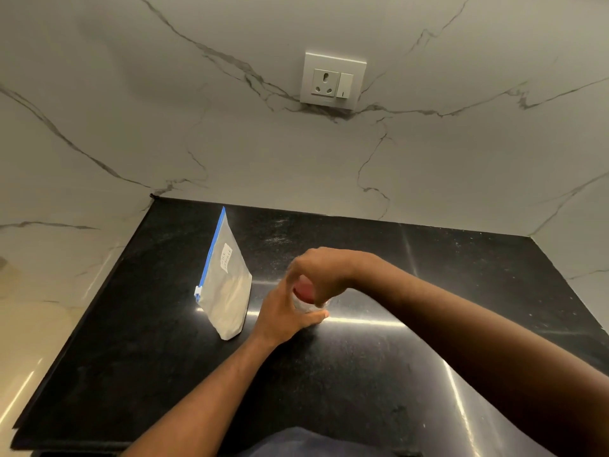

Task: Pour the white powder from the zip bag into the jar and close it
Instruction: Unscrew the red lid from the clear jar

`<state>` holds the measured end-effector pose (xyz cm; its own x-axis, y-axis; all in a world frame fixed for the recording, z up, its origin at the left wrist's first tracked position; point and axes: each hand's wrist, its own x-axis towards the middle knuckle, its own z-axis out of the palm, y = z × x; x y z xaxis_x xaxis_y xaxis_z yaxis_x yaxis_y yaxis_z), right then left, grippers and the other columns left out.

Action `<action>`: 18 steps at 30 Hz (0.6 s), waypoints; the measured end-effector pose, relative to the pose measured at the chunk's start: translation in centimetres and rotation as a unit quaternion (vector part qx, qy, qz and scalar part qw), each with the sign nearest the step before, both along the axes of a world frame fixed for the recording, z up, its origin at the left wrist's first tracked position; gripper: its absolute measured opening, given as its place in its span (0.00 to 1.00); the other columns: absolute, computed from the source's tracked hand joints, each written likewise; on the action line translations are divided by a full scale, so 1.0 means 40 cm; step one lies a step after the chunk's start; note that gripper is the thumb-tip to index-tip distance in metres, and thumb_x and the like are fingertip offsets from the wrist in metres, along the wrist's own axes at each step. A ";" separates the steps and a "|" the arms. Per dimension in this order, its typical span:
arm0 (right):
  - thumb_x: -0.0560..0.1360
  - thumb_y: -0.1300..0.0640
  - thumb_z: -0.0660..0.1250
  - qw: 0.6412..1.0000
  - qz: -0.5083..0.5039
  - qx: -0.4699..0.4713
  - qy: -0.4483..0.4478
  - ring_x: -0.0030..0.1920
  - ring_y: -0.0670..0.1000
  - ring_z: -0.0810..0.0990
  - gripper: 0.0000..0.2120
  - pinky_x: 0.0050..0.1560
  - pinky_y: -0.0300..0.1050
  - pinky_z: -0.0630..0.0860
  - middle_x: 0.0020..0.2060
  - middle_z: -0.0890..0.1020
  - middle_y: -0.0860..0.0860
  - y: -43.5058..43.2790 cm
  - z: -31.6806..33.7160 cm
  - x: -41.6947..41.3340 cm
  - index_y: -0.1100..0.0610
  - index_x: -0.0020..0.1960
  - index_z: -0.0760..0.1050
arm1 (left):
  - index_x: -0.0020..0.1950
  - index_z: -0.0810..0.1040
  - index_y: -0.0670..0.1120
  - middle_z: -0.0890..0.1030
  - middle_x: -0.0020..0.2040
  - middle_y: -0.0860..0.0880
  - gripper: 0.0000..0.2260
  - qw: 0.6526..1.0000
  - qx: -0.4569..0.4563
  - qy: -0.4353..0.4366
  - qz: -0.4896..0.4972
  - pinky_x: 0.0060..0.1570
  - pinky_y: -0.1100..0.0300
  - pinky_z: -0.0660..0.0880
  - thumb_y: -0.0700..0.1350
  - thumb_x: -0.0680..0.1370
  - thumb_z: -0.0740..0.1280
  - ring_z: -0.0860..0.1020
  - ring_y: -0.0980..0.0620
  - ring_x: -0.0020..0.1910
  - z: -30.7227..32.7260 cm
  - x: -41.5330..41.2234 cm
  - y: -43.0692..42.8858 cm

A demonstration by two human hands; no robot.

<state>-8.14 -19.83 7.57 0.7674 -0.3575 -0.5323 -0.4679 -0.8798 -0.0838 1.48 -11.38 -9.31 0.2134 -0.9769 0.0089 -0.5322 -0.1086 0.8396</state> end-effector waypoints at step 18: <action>0.66 0.56 0.79 0.973 0.002 -0.047 -0.226 0.57 0.51 0.76 0.36 0.48 0.44 0.81 0.66 0.73 0.48 -0.027 0.027 -0.101 0.43 0.68 0.66 | 0.74 0.69 0.58 0.81 0.64 0.59 0.44 1.000 0.000 0.028 0.000 0.61 0.59 0.78 0.67 0.63 0.82 0.80 0.60 0.60 0.023 0.004 0.001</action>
<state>-12.16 -20.93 8.66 0.9166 -0.3858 -0.1044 -0.3993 -0.8950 -0.1989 1.64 -11.34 -8.39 0.2127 -0.9771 -0.0023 -0.4848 -0.1076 0.8680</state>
